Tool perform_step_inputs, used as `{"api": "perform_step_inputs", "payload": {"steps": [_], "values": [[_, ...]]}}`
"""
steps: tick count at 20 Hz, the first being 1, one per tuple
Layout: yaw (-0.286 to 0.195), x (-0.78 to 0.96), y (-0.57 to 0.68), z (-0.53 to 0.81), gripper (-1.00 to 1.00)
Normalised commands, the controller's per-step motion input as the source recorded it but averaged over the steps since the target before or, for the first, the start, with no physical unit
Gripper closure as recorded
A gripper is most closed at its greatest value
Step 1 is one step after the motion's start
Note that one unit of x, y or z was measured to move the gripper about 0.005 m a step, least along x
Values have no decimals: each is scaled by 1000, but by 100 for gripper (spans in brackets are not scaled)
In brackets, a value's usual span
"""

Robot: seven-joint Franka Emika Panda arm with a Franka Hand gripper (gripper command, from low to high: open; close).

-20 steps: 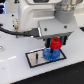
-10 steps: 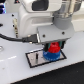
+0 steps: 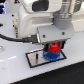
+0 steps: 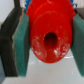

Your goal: Insert the blue gear onto the right peg, followed by the red gear

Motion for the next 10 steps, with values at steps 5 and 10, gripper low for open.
{"api": "perform_step_inputs", "payload": {"steps": [5, 10], "values": [[0, -39, 6, -51, 100], [0, 95, -2, -77, -100]]}}
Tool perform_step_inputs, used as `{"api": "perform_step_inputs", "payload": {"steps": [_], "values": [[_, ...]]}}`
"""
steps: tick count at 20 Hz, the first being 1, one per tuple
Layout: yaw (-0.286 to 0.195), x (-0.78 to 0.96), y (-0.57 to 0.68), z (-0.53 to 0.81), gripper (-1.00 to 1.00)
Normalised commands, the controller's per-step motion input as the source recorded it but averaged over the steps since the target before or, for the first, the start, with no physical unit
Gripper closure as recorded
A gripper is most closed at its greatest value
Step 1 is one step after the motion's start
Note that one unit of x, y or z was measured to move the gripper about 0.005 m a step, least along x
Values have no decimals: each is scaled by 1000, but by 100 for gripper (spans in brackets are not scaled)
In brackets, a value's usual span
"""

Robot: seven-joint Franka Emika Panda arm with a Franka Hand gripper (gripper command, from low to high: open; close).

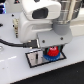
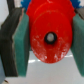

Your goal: Insert the blue gear onto the right peg, followed by the red gear

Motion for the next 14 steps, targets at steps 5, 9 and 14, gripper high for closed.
{"api": "perform_step_inputs", "payload": {"steps": [5, 9, 14], "values": [[0, 18, 20, 297, -100], [0, 20, 19, 374, -100], [0, 10, -6, 127, -100]]}}
